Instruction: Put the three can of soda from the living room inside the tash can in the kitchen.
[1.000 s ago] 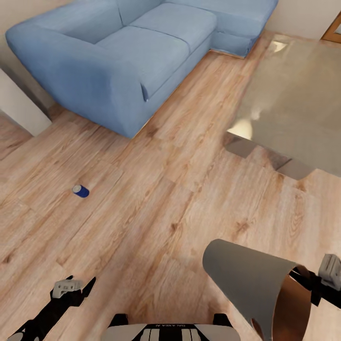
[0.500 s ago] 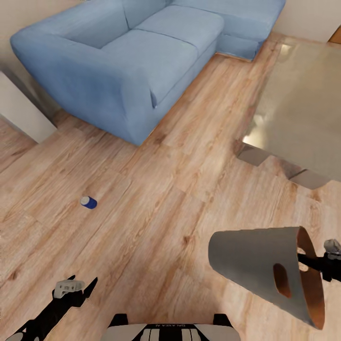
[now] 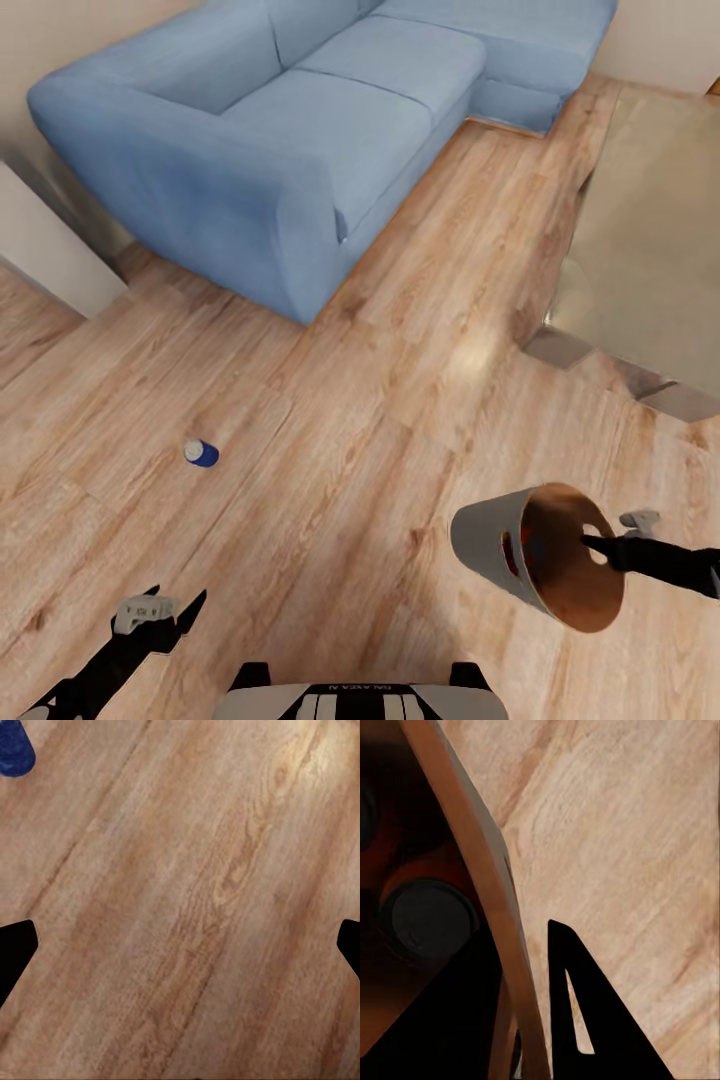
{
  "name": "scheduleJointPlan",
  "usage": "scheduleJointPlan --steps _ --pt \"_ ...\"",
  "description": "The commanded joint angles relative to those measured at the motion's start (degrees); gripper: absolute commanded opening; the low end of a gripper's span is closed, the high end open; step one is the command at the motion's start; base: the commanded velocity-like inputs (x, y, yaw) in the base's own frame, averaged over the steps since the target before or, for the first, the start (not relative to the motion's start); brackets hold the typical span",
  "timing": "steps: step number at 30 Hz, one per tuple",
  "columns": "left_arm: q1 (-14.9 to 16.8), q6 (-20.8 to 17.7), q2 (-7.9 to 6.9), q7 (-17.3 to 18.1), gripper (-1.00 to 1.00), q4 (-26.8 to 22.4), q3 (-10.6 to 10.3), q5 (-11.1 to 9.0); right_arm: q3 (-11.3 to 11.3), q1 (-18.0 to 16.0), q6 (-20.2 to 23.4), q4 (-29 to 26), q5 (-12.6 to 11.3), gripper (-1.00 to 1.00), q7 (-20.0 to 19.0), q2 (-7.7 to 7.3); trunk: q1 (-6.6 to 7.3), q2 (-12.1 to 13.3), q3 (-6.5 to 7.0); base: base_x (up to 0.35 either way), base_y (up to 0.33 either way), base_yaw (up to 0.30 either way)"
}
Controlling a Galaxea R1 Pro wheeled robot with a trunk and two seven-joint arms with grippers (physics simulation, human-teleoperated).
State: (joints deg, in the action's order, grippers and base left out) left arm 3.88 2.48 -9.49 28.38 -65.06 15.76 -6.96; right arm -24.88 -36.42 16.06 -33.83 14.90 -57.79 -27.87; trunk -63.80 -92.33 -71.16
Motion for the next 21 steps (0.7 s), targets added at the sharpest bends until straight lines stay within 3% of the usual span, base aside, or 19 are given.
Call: scheduleJointPlan --steps 1,2,6,11,21 --pt "-0.01 0.05 0.00 0.00 1.00 0.06 0.02 -0.02 0.29 -0.08 -1.97 0.34 -1.25 -1.00 -0.51 0.33 0.01 0.00 0.01 0.208 0.127 0.000" --pt "-0.01 0.19 0.00 0.00 1.00 0.17 0.04 -0.05 1.24 -0.08 -8.20 1.84 0.18 -1.00 2.05 0.87 0.01 0.00 0.01 0.113 0.065 0.000" --pt "-0.01 0.37 0.03 0.00 1.00 0.26 0.06 -0.21 2.07 0.05 -14.07 3.08 1.55 -1.00 4.68 1.51 0.01 0.00 0.01 0.052 0.030 0.000" --pt "-0.01 0.41 0.04 -0.01 1.00 0.23 0.06 -0.35 1.98 0.19 -16.58 3.06 1.34 -1.00 5.29 1.65 0.01 0.00 0.01 0.010 0.006 0.000" --pt "-0.01 -0.34 0.09 -0.67 1.00 0.36 0.01 0.24 2.47 0.21 -17.19 3.09 1.24 -1.00 5.34 1.86 2.20 4.01 1.80 0.001 0.000 0.000"
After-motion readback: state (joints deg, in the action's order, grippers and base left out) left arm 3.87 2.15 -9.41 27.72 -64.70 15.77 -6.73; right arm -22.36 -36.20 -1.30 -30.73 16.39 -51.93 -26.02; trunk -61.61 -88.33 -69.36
